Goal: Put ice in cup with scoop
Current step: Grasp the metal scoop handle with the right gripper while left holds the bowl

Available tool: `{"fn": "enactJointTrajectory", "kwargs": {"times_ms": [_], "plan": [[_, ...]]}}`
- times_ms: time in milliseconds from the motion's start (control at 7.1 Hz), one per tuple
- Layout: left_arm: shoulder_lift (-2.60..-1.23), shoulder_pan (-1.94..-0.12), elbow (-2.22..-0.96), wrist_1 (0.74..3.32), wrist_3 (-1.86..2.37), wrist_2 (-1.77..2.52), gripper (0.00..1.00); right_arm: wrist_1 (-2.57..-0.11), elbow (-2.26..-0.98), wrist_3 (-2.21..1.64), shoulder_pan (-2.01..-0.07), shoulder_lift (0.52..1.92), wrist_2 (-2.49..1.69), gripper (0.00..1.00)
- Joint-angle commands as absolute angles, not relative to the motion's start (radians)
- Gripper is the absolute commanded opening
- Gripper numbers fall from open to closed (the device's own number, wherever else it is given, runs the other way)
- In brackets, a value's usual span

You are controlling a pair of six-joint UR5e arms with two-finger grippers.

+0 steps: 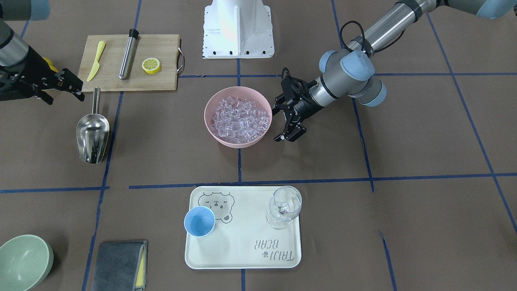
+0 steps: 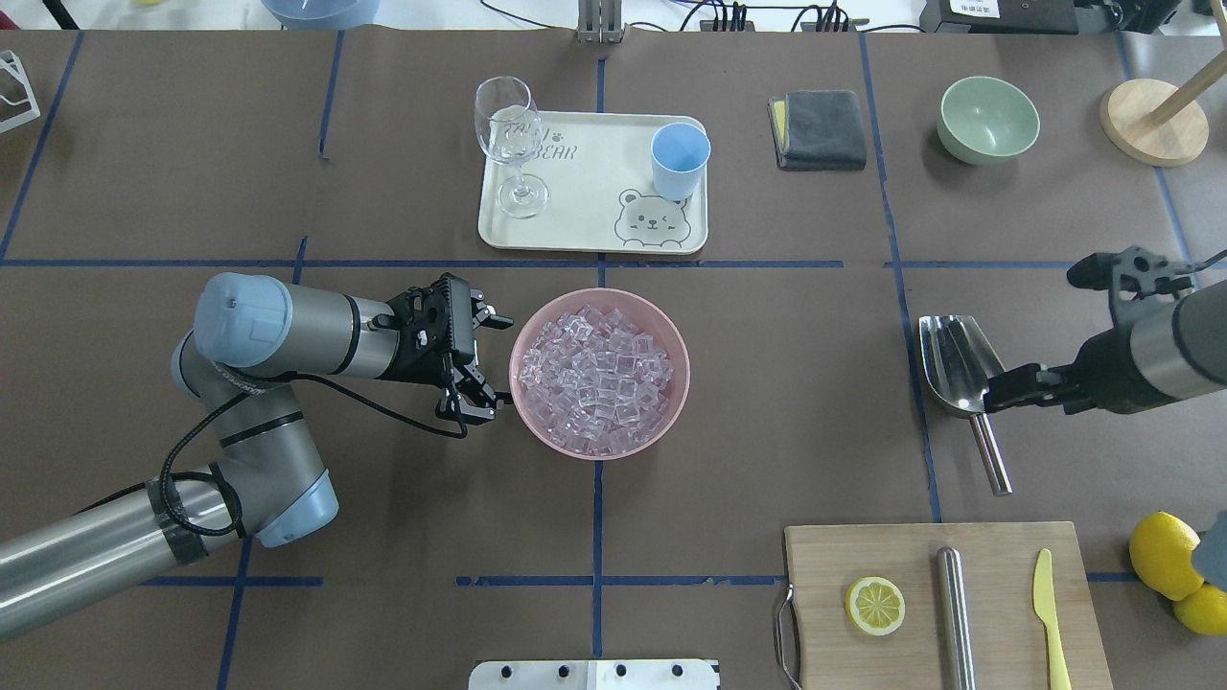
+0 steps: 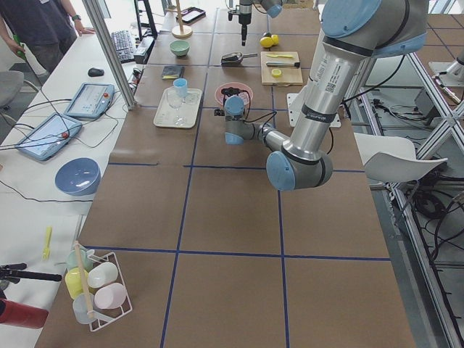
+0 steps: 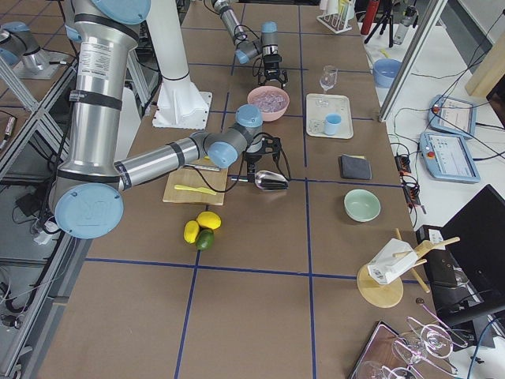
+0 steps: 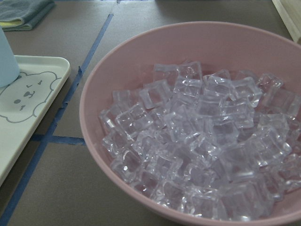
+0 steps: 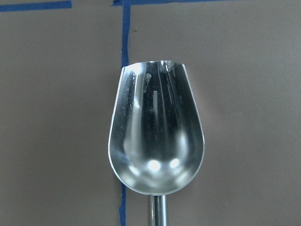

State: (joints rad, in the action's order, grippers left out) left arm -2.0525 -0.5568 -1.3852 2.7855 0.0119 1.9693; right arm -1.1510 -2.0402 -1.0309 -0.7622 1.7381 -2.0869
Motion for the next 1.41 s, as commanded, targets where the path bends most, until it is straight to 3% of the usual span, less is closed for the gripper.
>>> {"fn": "enactJointTrajectory", "kwargs": {"times_ms": [0,141,282,564,705,1268], "plan": [[-2.051,-0.558,-1.385,2.786,0.011,1.97,1.0,-1.14,-2.025,-1.101,-0.632,1.741,-2.016,1.0],[-2.051,-0.558,-1.385,2.786,0.011,1.968,1.0,-1.141,-2.01,-1.101,-0.608,1.741,-2.01,0.99],[-2.051,-0.557,-1.385,2.786,0.011,1.968,1.0,-1.141,-2.005,-1.098,-0.603,1.741,-2.01,0.92],[-2.049,-0.557,-1.385,2.789,0.011,1.97,1.0,-1.146,-1.999,-1.097,-0.601,1.752,-2.013,0.47],[-2.051,-0.557,-1.385,2.79,0.012,1.97,1.0,-1.149,-1.996,-1.097,-0.601,1.752,-2.013,0.43],[-2.048,-0.557,-1.387,2.798,0.011,1.97,1.0,-1.152,-1.98,-1.095,-0.597,1.743,-2.011,0.46]]}}
